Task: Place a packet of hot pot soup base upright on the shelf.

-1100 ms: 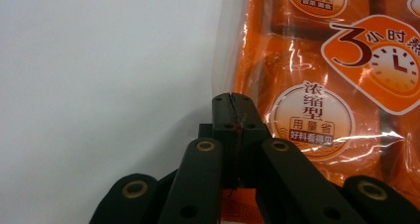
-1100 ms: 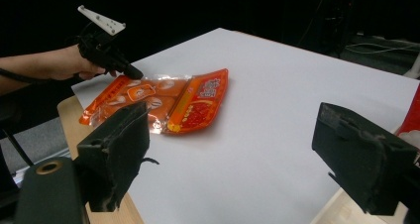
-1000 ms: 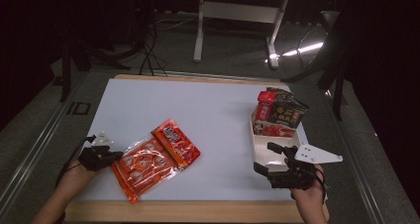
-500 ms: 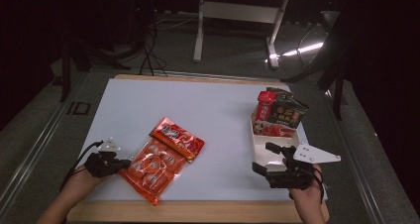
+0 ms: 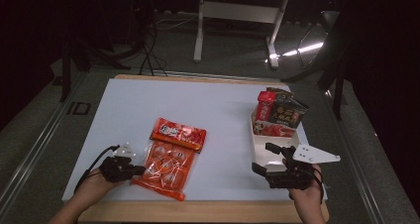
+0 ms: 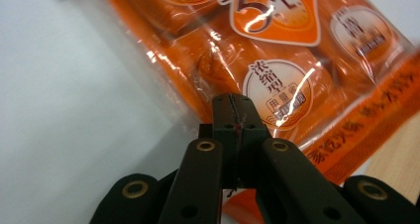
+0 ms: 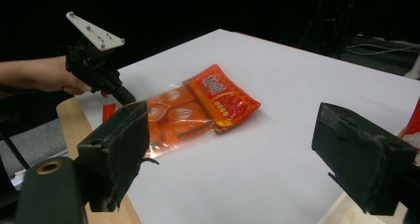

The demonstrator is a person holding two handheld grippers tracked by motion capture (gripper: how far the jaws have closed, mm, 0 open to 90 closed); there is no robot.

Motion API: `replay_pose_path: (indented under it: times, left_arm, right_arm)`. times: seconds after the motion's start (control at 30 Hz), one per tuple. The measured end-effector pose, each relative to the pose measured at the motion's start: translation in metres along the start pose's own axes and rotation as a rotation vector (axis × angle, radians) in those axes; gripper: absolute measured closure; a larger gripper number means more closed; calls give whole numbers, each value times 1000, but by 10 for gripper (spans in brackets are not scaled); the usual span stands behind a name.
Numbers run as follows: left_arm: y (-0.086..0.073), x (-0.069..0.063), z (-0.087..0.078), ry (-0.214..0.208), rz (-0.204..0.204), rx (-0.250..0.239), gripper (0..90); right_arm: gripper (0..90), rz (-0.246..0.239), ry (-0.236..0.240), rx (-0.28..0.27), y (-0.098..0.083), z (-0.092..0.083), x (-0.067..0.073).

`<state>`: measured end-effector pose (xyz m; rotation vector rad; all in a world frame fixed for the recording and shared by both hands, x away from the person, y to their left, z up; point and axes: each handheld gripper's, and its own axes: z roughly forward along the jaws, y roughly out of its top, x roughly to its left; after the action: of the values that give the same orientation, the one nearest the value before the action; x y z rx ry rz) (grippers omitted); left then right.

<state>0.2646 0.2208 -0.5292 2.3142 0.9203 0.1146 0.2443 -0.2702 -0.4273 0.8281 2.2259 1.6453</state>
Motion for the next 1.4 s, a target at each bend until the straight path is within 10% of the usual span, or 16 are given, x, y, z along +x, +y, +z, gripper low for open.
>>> replay_pose_path:
  times: [0.43, 0.67, 0.87, 1.33, 1.4]
  left_arm:
    - [9, -12, 14, -92, 7, -45, 900]
    - [20, -5, 15, 42, 14, -85, 900]
    - [26, 5, 23, 72, -17, -80, 900]
    - [41, 4, 31, 18, -20, -98, 900]
    - [57, -14, 43, -25, 31, -98, 900]
  right_arm:
    - [148, -7, 1, 13, -1, 1, 1]
    - [148, -6, 1, 15, -1, 0, 1]
    - [148, 1, 1, 11, -2, -2, -1]
    - [148, -3, 7, 26, -3, 1, 0]
    - [148, -4, 6, 27, -3, 1, 0]
